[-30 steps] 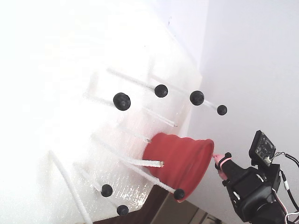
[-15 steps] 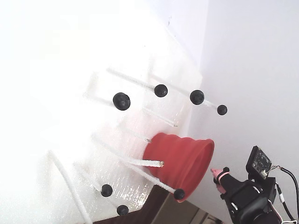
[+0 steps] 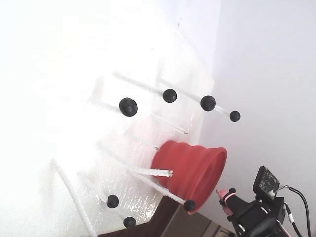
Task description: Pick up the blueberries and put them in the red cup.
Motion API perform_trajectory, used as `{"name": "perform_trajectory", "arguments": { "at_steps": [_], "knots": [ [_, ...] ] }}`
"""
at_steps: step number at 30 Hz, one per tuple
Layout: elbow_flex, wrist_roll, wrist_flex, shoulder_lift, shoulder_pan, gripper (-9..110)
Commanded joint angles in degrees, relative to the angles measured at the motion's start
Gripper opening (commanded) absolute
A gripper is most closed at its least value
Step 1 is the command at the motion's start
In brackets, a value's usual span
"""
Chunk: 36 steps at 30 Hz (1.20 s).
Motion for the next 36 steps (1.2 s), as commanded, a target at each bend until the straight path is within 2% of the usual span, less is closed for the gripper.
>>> {"name": "perform_trajectory", "arguments": {
  "at_steps": [1,36],
  "knots": [
    [-1.05,-0.09,0.0,5.45,4.13,17],
    [-0.79,2.99,1.49,11.69,-8.61,16]
  ]
}}
